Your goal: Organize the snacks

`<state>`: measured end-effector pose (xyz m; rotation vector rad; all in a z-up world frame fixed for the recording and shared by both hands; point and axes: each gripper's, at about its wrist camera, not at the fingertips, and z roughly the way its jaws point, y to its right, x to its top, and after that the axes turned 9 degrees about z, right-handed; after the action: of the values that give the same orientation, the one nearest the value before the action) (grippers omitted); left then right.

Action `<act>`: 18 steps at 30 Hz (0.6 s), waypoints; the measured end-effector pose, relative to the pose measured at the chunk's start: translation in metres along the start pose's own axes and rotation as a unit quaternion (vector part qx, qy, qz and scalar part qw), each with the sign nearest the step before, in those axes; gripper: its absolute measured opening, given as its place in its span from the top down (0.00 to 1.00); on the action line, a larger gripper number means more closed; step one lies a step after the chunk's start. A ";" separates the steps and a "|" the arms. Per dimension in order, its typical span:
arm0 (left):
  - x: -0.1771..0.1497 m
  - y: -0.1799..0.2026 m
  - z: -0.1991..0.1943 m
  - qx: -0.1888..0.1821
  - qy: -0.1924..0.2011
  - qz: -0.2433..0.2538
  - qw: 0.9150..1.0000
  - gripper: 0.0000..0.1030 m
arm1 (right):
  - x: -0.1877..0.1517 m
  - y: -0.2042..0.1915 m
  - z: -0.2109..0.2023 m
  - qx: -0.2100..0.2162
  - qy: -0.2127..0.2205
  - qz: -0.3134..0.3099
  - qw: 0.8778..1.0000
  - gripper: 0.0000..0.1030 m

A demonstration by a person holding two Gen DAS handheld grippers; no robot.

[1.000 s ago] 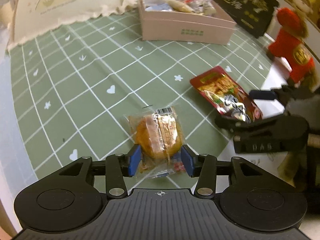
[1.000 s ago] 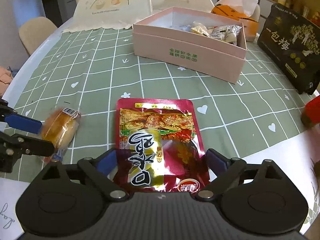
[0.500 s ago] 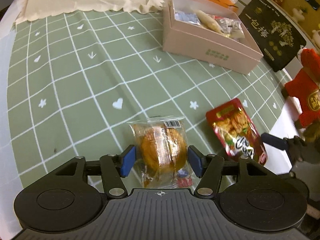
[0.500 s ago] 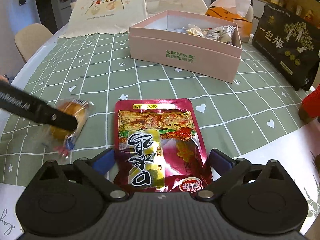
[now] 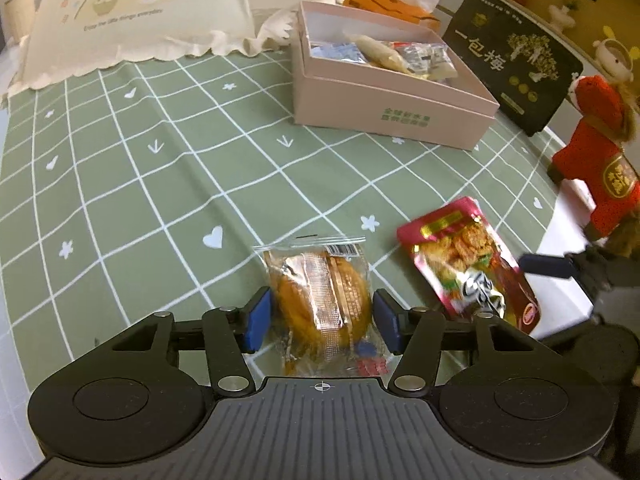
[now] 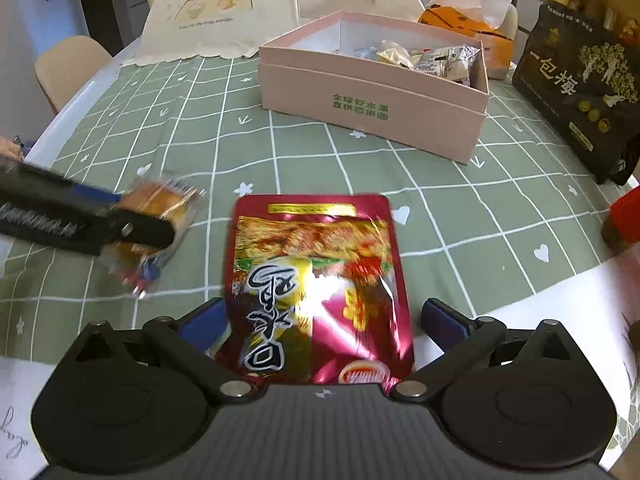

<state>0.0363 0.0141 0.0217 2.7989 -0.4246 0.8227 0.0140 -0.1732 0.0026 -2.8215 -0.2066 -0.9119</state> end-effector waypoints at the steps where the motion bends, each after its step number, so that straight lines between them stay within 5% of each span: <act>1: -0.002 -0.001 -0.001 -0.002 0.000 0.000 1.000 0.42 | 0.002 -0.001 0.001 -0.002 0.001 0.002 1.000 0.03; 8: -0.008 -0.002 -0.006 -0.010 0.007 0.003 1.000 0.42 | 0.016 -0.002 -0.008 0.019 -0.008 -0.003 1.000 0.32; 13: -0.010 0.001 -0.006 -0.004 0.014 0.010 1.000 0.41 | 0.023 0.002 -0.023 0.034 -0.004 0.008 0.999 0.42; 14: -0.011 0.002 -0.006 -0.003 0.016 0.012 1.000 0.41 | 0.023 0.003 -0.026 0.039 0.000 0.010 0.999 0.56; 18: -0.015 0.001 -0.008 -0.003 0.028 0.008 1.000 0.41 | 0.030 0.006 -0.043 0.048 0.015 0.013 0.999 0.63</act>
<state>0.0198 0.0181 0.0197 2.7634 -0.4391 0.8986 0.0146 -0.1850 0.0544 -2.7140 -0.2028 -0.9124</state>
